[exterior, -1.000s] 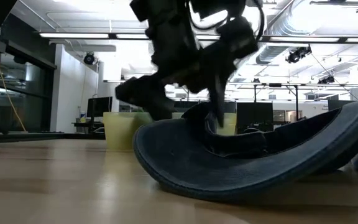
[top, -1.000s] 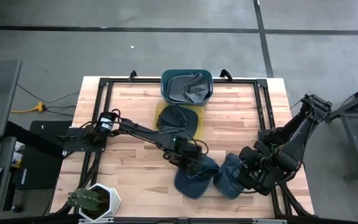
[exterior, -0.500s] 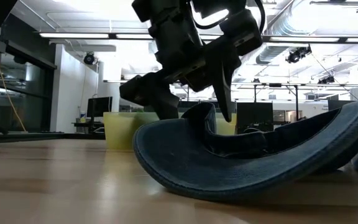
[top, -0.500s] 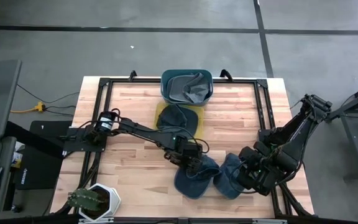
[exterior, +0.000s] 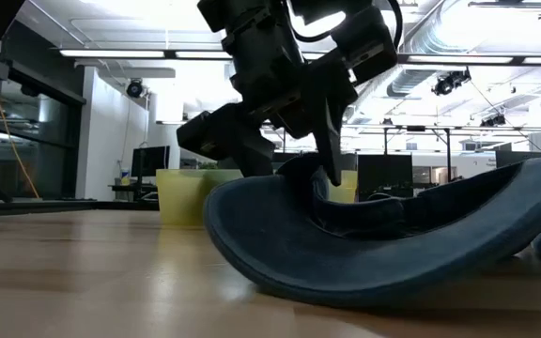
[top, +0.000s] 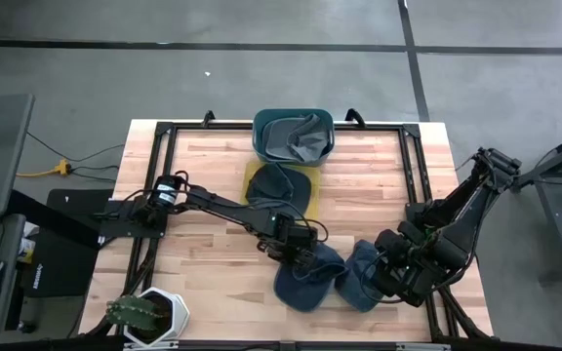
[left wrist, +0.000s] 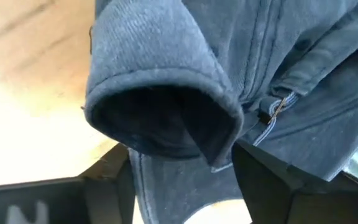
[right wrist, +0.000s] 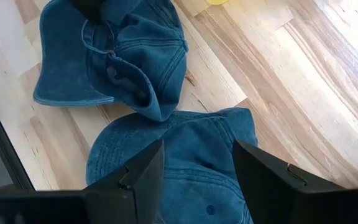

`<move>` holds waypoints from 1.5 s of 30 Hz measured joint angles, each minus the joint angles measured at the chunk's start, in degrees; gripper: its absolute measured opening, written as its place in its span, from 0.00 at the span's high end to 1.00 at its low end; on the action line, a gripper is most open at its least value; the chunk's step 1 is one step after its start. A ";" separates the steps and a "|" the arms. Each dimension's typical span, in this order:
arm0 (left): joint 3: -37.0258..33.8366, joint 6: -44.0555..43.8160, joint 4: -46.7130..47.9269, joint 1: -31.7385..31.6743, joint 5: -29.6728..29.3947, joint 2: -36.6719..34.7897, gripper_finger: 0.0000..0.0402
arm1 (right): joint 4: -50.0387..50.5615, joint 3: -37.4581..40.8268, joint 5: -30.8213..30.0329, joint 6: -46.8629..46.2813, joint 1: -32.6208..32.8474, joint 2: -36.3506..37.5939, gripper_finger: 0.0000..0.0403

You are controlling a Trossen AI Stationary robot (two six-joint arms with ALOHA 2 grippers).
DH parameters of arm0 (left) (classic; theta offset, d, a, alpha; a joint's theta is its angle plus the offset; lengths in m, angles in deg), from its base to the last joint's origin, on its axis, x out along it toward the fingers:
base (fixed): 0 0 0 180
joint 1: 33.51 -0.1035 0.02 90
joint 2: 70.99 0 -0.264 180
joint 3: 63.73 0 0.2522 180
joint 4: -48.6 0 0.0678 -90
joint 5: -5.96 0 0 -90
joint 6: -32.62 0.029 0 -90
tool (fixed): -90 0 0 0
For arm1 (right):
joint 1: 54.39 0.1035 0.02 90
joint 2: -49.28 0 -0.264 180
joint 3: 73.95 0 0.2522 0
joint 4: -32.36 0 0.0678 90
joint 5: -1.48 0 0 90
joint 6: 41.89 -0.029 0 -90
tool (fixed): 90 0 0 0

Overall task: Pick & Place hat
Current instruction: Put the left blue cap into the yellow bin

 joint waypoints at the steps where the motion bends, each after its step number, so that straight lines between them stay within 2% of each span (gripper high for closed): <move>1: 0.00 0.18 0.02 0.03 0.03 0.03 0.53 | -0.02 0.00 0.00 0.00 0.02 0.00 0.54; 8: 0.06 2.13 0.68 -0.02 2.26 2.30 0.72 | -0.07 0.00 -0.40 0.16 0.01 -0.02 0.54; 15: 0.04 4.33 -0.58 -0.06 4.63 3.23 0.97 | -0.14 0.00 -0.44 0.17 0.06 -0.02 0.54; 25: 1.92 6.78 0.70 -0.50 4.91 3.32 0.99 | -0.13 0.00 -0.83 0.15 0.13 -0.02 0.54; 28: 4.55 8.25 3.99 -0.50 4.35 3.34 1.00 | -0.15 0.00 -0.83 0.15 0.13 -0.02 0.54; 33: 11.30 11.65 15.00 -0.37 -0.36 3.39 1.00 | -0.11 0.00 -0.96 -0.94 0.19 -0.02 0.54; 35: 14.04 12.90 18.10 -0.37 -2.56 3.39 1.00 | -0.07 0.00 -2.51 -2.72 0.50 -0.02 0.54; 38: 17.19 14.28 20.75 -0.39 -4.66 3.39 1.00 | -0.71 0.00 -8.77 -6.14 2.03 -0.02 0.54; 41: 18.19 14.78 20.57 -0.41 -5.77 3.39 1.00 | -6.65 2.07 -13.97 -6.91 2.84 0.09 0.54; 45: 18.33 14.71 20.77 -0.43 -7.11 3.43 1.00 | -22.35 10.33 -15.68 -6.88 2.84 0.07 0.54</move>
